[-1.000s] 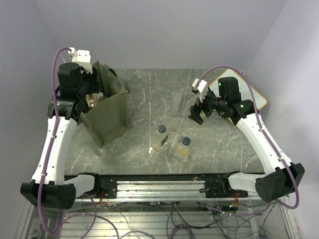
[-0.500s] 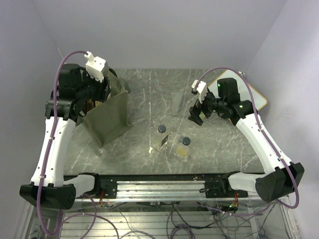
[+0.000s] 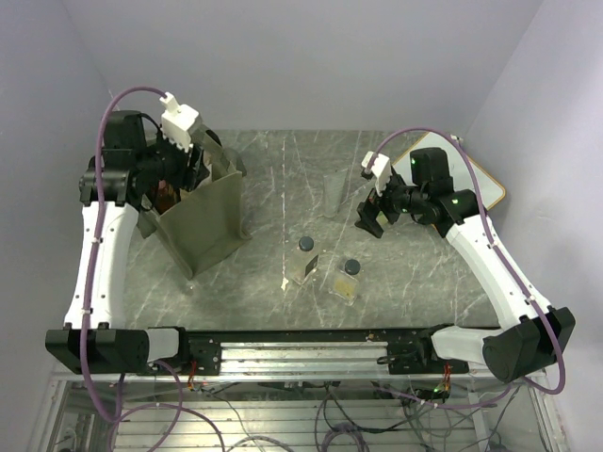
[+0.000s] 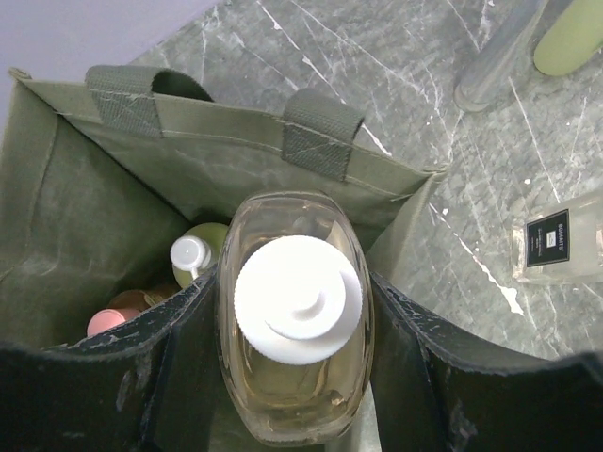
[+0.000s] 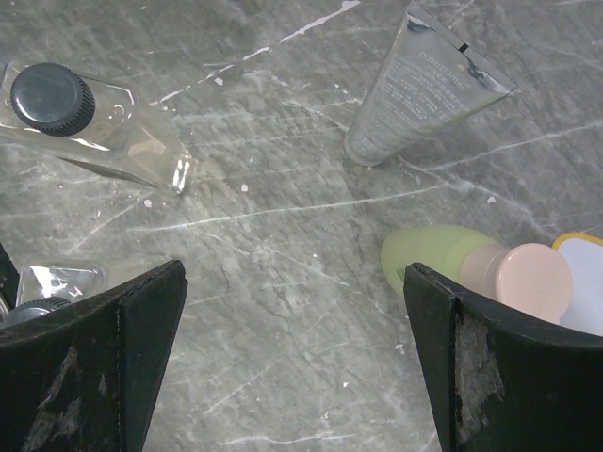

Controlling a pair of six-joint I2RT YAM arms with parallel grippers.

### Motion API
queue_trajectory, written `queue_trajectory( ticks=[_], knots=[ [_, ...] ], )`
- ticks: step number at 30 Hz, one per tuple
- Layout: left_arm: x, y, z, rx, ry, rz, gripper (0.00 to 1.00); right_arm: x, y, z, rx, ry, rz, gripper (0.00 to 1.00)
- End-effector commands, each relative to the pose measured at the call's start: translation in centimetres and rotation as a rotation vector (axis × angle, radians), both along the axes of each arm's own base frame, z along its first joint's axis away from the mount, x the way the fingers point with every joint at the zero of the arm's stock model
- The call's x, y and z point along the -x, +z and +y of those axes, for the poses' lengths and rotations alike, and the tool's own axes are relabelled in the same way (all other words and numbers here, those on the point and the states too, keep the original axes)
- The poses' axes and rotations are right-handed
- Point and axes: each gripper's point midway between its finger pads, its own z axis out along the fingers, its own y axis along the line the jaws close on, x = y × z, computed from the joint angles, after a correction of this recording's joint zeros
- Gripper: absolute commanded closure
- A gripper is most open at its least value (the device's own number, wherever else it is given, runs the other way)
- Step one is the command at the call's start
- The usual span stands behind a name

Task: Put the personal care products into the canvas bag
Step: Place the care product in the canvas bag.

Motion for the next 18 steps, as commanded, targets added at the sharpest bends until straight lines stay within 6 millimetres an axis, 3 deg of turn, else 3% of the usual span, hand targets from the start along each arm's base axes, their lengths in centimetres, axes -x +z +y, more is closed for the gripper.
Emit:
queue_trajectory(
  ticks=[1,18],
  knots=[
    [-0.7,4.2,0.1,0.030,-0.100,-0.143,0.93,0.6,0.2,0.2,0.001,0.018,-0.006,0.00],
    [-0.5,0.2,1.6,0.001,-0.289,-0.058,0.93,1.1,0.3,0.7,0.004,0.037,-0.004,0.00]
  ],
)
